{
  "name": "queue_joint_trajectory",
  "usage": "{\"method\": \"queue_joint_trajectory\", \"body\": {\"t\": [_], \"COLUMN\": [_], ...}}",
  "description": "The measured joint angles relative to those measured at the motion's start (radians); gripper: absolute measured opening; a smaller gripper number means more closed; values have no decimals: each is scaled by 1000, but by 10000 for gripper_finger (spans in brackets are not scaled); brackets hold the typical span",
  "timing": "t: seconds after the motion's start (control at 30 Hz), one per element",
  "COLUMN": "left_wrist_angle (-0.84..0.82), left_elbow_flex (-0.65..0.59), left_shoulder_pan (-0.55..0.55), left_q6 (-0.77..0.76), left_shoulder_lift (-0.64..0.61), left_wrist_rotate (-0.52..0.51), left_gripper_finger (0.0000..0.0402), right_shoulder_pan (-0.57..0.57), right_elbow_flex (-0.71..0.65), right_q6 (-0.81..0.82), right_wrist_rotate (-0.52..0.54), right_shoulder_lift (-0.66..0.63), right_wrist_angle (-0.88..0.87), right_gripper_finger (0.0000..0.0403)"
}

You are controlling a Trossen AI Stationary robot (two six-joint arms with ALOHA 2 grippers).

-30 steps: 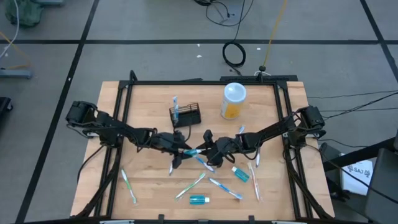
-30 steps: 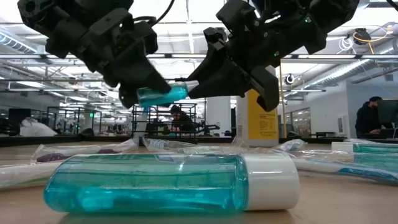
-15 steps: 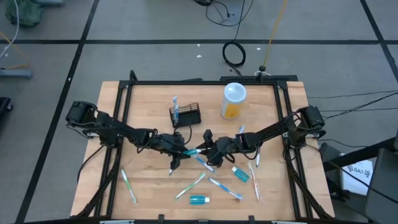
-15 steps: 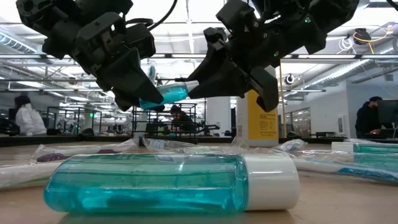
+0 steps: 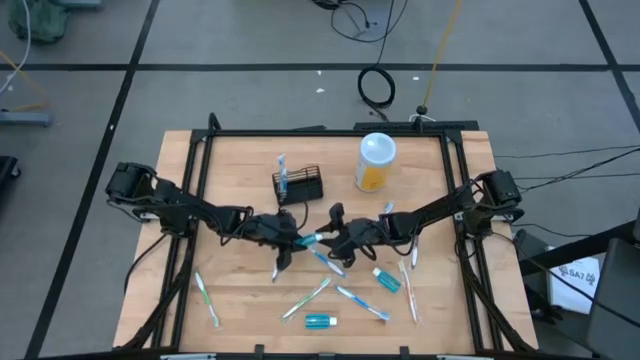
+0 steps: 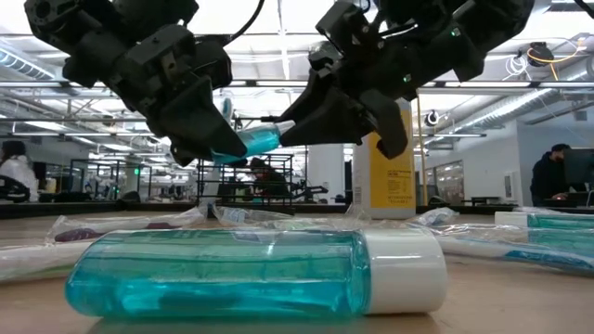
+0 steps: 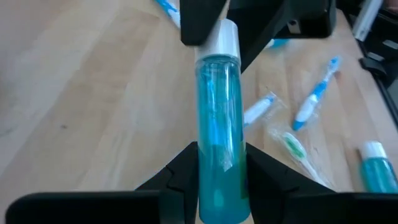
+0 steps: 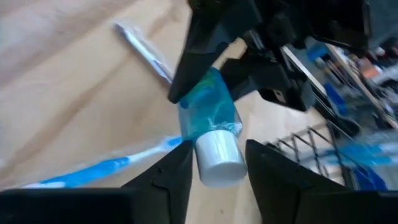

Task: Pick & Place toothbrushing station
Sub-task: Put the blue mouthwash into the black mesh organizer

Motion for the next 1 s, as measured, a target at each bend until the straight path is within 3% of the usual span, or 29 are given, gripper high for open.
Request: {"method": "queue_joint_trajectory", "body": {"t": [0.27, 0.47, 0.7, 1.0], "left_wrist_angle": [19, 71, 219, 536], "left_elbow_flex": [0, 2, 2, 1], "left_shoulder_pan": [15, 23, 23, 19], "left_q6": [1, 11, 84, 350], "left_shoulder_lift": [0, 0, 0, 0], "left_wrist_rotate": [2, 1, 0, -107], "left_gripper_finger": [96, 98, 98, 98], "right_shoulder_pan": [44, 87, 137, 139], "right_elbow_flex": [1, 3, 3, 3], "right_q6": [-12, 24, 207, 419], "right_wrist_rotate": [112, 142, 391, 287], "right_shoulder_lift": [-24, -123, -276, -344], "right_wrist_angle": [-21, -93, -118, -120], "right_gripper_finger": [209, 225, 226, 226]}}
